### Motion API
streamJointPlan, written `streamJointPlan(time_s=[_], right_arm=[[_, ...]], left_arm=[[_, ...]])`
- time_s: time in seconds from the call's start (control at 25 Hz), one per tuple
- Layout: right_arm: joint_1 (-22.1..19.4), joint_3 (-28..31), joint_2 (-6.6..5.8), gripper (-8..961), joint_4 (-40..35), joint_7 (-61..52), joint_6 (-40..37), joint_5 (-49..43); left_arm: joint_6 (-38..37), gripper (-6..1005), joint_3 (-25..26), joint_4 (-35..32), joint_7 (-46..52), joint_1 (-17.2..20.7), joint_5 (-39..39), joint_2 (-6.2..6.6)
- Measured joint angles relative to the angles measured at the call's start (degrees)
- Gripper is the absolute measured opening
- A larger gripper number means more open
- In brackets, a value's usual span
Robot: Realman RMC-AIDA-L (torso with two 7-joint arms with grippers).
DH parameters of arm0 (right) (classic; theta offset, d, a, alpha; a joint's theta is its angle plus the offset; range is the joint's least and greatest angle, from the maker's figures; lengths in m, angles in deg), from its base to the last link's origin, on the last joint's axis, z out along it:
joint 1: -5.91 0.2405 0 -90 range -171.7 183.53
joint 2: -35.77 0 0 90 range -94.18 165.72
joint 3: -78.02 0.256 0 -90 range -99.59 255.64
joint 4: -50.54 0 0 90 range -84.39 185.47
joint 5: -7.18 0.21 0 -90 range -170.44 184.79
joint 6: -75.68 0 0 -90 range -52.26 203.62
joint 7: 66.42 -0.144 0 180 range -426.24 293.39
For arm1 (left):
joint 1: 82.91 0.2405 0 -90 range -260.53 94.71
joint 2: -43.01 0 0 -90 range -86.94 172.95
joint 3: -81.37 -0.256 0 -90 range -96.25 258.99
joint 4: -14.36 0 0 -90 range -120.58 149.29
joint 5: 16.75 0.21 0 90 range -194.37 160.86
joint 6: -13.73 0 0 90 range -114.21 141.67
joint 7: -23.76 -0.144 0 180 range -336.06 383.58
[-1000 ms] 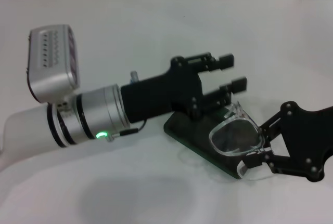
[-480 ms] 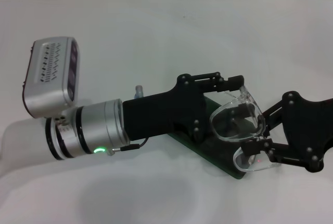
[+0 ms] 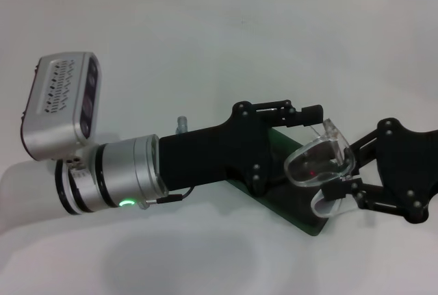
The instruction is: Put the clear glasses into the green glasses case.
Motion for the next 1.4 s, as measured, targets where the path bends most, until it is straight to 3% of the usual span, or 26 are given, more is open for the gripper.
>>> streamJointPlan(time_s=[0.48,0.8,1.0,1.24,1.4], right_arm=[[-0.5,2.9,-0.23,118,2.9,1.9,-2.8,0.8],[-0.6,5.6,-0.22,116,2.9,2.1,-11.2,2.2],[-2.0,11.1,-0.32,116,3.3,6.1,-16.9,5.8],[-4.0,11.6,-0.97,116,3.5,9.3,-17.1,8.3],[-4.1,11.1,-0.69,116,4.1,12.4,-17.1,9.4]], left_arm=[[-0.3,494,0.2,0.0,-0.1,-0.1,0.7,-0.18],[2.6,494,0.7,0.4,-0.6,0.3,-4.4,-0.23],[4.1,494,4.3,3.2,-1.1,0.6,-6.6,-0.07],[4.2,494,10.8,5.2,-1.1,2.2,-6.7,-0.04],[4.3,494,11.1,5.9,-1.1,1.6,-5.8,-0.02]])
